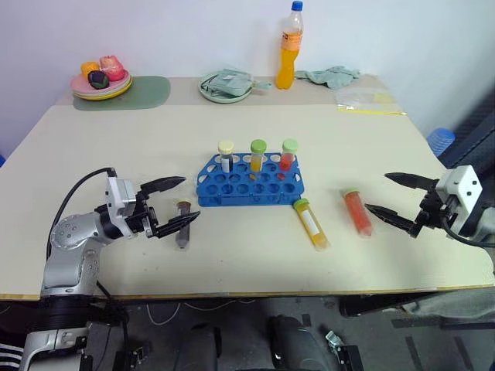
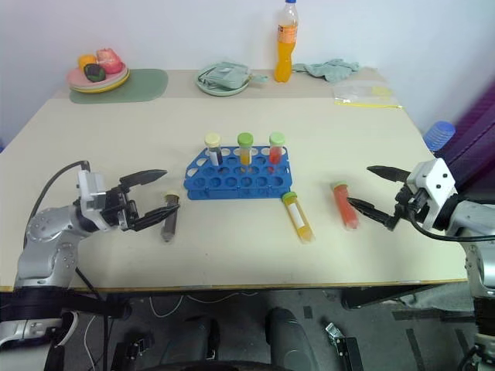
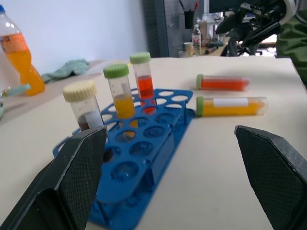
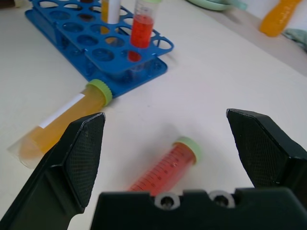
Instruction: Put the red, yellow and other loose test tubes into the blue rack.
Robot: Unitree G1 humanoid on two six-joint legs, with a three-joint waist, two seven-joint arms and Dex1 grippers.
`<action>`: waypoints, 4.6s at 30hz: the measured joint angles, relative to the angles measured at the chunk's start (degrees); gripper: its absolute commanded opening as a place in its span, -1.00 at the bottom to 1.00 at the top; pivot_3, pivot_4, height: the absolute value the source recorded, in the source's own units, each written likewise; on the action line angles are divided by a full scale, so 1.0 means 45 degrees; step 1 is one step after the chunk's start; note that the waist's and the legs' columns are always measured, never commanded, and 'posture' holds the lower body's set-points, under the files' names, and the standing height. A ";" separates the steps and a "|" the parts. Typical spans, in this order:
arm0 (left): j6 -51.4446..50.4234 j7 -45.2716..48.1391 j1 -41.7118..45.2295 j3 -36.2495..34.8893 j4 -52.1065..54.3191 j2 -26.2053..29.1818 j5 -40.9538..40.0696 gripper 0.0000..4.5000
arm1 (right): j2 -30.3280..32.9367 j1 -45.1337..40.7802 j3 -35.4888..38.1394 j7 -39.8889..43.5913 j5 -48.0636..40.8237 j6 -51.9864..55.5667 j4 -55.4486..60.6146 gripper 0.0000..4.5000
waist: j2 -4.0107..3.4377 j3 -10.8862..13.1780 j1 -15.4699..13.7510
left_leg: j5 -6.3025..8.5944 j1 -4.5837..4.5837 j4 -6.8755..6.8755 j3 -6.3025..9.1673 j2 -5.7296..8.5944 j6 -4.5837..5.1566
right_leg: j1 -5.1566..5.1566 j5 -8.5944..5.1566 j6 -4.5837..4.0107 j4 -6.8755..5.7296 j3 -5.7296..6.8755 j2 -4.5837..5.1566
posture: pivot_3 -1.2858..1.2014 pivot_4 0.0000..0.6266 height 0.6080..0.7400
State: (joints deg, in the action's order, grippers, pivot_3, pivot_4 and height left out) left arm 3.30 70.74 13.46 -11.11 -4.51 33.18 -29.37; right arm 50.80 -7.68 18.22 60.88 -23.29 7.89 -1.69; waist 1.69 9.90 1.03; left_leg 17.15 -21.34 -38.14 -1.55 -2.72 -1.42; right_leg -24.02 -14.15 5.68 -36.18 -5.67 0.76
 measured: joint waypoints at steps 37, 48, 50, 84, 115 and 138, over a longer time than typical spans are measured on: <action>0.0593 -0.1005 0.1091 0.1284 -0.0225 -0.1328 0.0387 0.95 | -0.0072 -1.0236 -0.3865 -0.6328 -0.0318 1.8572 -0.3069 1.00 | -0.0032 -0.0043 -0.0010 | 0.0004 -0.0041 0.0012 -0.0014 -0.0008 0.0008 | -0.0067 -0.0007 -0.0063 0.0003 -0.0016 -0.0003 | 0.03 -0.52 1.00; 0.0596 -0.1216 0.0612 0.1320 0.0286 -0.1516 0.0414 0.95 | -0.0124 -0.8710 -0.4403 -1.1739 -0.4703 1.8728 -0.1839 1.00 | -0.0038 -0.0046 0.0042 | 0.0008 -0.0058 0.0011 -0.0017 -0.0006 0.0016 | -0.0072 0.0014 -0.0024 0.0013 -0.0021 -0.0002 | 0.03 -0.52 1.00; 0.0595 -0.1244 0.0553 0.1309 0.0300 -0.1512 0.0414 0.95 | -0.0153 -0.8417 -0.4414 -1.2453 -0.5455 1.8729 -0.1641 1.00 | -0.0038 -0.0045 0.0052 | 0.0008 -0.0058 0.0010 -0.0018 -0.0006 0.0016 | -0.0073 0.0013 -0.0025 0.0014 -0.0021 -0.0002 | 0.03 -0.52 1.00; 0.0489 -0.1907 -0.0315 0.1289 0.1298 -0.1396 0.0390 1.00 | -0.2168 -0.7914 -0.3389 -1.7941 -0.7972 1.8728 -0.1880 -0.66 | -0.0038 -0.0047 0.0354 | 0.0012 -0.0063 0.0018 -0.0008 -0.0014 0.0024 | -0.0072 -0.0007 -0.0056 0.0022 -0.0021 -0.0010 | 0.03 -0.52 1.00; 0.0309 -0.1455 0.0367 0.0539 0.0537 -0.0198 0.0181 1.00 | -0.9963 -0.2353 -0.4864 -1.0793 0.1175 -0.1013 0.2010 -0.66 | 0.0009 -0.0078 0.0343 | 0.0037 -0.0052 0.0026 -0.0012 -0.0023 0.0066 | -0.0084 -0.0012 -0.0058 0.0011 -0.0017 -0.0017 | 0.03 -0.52 1.00; -0.0967 -0.1676 0.0438 0.0507 0.1519 0.0406 -0.0256 1.00 | -1.0661 -0.2657 -0.4413 -1.0415 0.3485 -0.6672 -0.3554 -0.66 | 0.0003 -0.0074 0.0374 | 0.0036 -0.0037 0.0027 -0.0014 -0.0023 0.0065 | -0.0077 -0.0012 -0.0062 -0.0001 -0.0017 -0.0016 | 0.03 -0.52 1.00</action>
State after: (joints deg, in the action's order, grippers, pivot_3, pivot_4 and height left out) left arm -1.05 63.20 15.43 -8.83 2.32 35.01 -30.52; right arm 2.82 -19.64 -1.64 14.02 -7.61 -22.14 -17.69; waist 1.70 9.56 2.72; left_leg 17.31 -21.51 -38.02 -1.61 -2.83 -1.13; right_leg -24.36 -14.21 5.40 -36.19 -5.75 0.69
